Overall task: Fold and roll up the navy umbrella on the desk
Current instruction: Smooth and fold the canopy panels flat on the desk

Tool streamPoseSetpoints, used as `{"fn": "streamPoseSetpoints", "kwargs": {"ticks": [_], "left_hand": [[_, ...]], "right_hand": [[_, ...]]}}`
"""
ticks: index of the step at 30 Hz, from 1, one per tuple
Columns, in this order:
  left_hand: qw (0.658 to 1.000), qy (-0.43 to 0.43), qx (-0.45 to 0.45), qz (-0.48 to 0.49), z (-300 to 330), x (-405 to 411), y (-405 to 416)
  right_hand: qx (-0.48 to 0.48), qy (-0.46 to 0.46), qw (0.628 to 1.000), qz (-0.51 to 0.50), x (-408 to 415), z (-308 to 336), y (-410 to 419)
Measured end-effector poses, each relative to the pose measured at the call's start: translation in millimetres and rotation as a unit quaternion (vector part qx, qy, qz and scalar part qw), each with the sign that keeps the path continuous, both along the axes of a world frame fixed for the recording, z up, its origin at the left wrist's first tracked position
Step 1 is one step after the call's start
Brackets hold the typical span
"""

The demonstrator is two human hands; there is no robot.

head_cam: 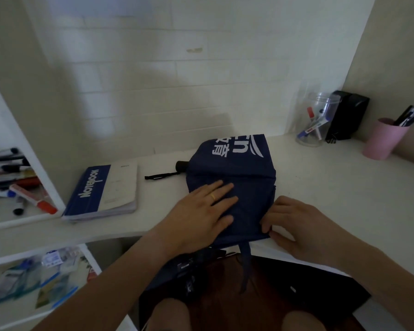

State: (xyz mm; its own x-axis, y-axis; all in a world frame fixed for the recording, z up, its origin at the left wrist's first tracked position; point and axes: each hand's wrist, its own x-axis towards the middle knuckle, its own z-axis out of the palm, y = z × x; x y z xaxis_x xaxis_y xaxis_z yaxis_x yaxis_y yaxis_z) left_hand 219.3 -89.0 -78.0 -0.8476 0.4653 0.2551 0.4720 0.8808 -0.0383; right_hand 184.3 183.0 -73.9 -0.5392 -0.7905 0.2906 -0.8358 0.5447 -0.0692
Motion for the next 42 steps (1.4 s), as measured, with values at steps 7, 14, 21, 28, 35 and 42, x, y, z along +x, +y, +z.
{"fn": "streamPoseSetpoints", "kwargs": {"ticks": [7,14,21,28,35,42], "left_hand": [[0.997,-0.058,-0.058,-0.005,-22,-8,-6],[0.994,-0.107,-0.032,0.000,-27,-17,-16],[0.991,-0.127,-0.042,0.015,-18,-34,-24],[0.993,-0.115,0.003,-0.011,-28,-16,-32],[0.993,-0.114,0.003,-0.006,-29,-14,-30],[0.993,-0.116,0.002,-0.001,-30,-13,-29]], "right_hand": [[-0.109,-0.031,0.994,-0.007,-14,25,-36],[0.172,-0.117,0.975,-0.083,-43,-18,-20],[0.156,-0.151,0.970,-0.110,-58,-13,-23],[-0.220,-0.084,0.958,-0.164,-54,20,-24],[-0.377,-0.286,0.838,-0.273,-103,66,-38],[-0.453,-0.314,0.823,-0.139,-72,80,-36]]}}
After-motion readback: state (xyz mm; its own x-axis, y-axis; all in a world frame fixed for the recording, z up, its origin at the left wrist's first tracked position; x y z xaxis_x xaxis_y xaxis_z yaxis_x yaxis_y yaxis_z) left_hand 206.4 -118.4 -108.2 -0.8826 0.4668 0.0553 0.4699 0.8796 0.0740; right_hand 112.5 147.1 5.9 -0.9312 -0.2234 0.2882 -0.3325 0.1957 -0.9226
